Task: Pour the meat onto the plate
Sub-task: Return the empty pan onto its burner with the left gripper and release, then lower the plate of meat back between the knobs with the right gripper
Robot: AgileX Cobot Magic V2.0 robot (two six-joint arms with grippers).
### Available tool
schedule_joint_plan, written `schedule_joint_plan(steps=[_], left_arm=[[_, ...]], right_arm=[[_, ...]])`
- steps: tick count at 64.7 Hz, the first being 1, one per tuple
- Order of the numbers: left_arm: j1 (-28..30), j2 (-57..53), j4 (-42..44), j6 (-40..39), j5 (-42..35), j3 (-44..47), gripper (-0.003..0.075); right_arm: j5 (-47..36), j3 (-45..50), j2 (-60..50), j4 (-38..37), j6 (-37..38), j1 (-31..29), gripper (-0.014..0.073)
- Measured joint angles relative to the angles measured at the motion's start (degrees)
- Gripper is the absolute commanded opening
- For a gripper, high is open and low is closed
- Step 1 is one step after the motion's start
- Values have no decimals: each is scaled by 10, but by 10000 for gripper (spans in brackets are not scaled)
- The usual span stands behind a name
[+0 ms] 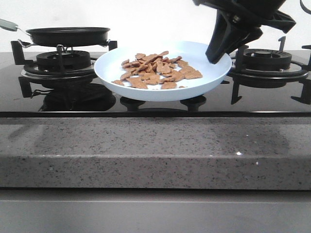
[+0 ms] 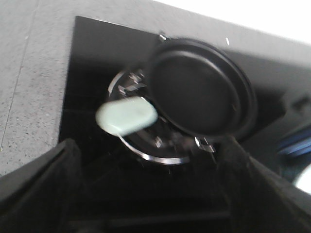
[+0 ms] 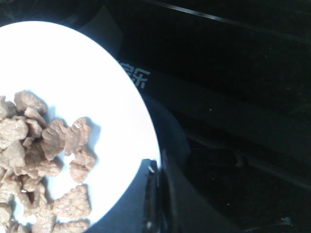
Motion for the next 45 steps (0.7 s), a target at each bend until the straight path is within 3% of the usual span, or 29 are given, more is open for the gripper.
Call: schedule_joint_plan(steps=[18,30,45], left_arm=[[-175,-150,267,-176,-33,110,566],[-231,-251,299,-209,-38,219,566],[-237,-352,304,-217,-38,312,566]], right_arm=[[0,0,0,0,0,0,-111],[0,0,0,0,0,0,-111],[0,0,0,0,0,0,-111]])
